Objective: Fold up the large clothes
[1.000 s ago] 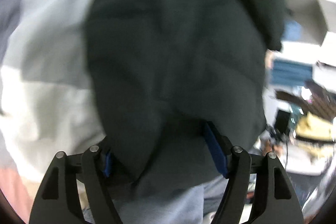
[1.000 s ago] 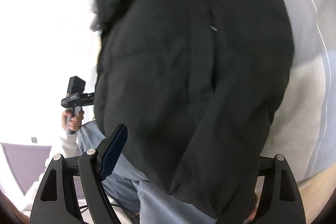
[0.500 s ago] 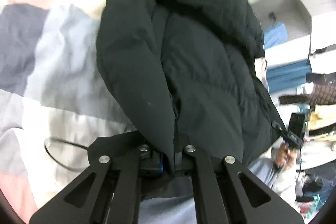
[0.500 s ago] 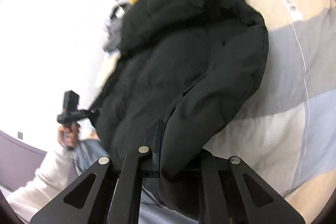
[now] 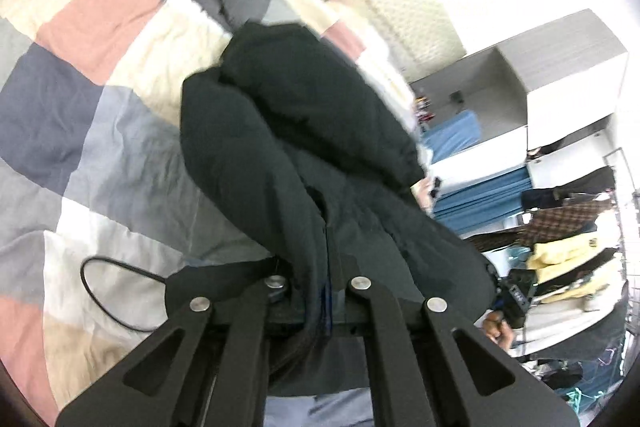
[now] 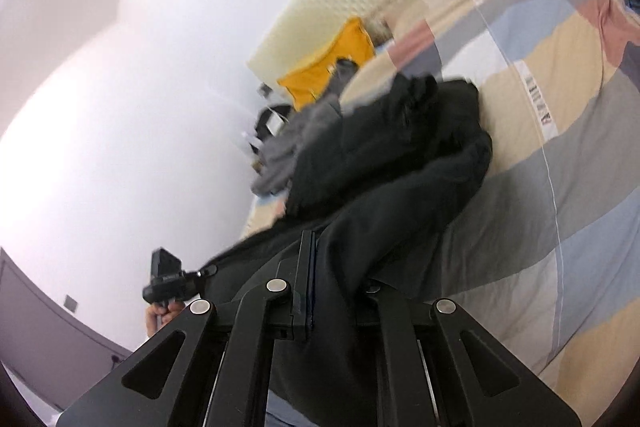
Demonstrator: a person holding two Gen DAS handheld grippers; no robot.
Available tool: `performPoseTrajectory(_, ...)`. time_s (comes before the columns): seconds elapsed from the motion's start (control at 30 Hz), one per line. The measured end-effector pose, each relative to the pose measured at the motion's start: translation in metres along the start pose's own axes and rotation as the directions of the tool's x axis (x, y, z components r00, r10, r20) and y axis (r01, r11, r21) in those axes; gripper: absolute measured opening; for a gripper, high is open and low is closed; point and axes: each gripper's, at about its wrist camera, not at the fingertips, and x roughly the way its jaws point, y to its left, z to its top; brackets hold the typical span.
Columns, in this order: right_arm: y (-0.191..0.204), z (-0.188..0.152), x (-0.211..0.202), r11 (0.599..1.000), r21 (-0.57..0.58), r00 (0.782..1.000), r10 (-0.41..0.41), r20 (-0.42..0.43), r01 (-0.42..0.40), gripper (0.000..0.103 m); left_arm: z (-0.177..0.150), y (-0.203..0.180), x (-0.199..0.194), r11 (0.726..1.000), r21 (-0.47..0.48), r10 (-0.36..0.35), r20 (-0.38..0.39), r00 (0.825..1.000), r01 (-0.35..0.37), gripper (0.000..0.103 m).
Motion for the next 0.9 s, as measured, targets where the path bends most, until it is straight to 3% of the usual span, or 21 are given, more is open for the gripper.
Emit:
performPoseTrajectory(0.37,0.043,-0.019,-0.068,0.998,0.024,0.99,0.052,0.129,-0.056,0.005,-0.034,-0.028,-0.068,0.999,0.009,-0.05,-0.021,0.999,0.05,0.002)
performPoseTrajectory(0.47,0.057,-0.01,-0.078,1.0,-0.024,0.987,0.007,0.159,-0.003,0.005,-0.03,-0.04,-0.086,0.997,0.034,-0.072,-0.004,0.997,0.072,0.002)
performPoseTrajectory(0.6,0.056,0.013,-0.065,1.0,-0.009,0.985,-0.006,0.171,0.008,0.005,-0.006,-0.048,-0.091,0.998,0.049,-0.038,0.04,0.998,0.036,0.002)
performPoseTrajectory(0.9,0.026,0.062,-0.021,0.995,0.056,0.979,-0.091,0.182,0.082,0.005,0.051,-0.05,-0.048,0.997,0.026,0.077,0.061,0.995,-0.079,0.002)
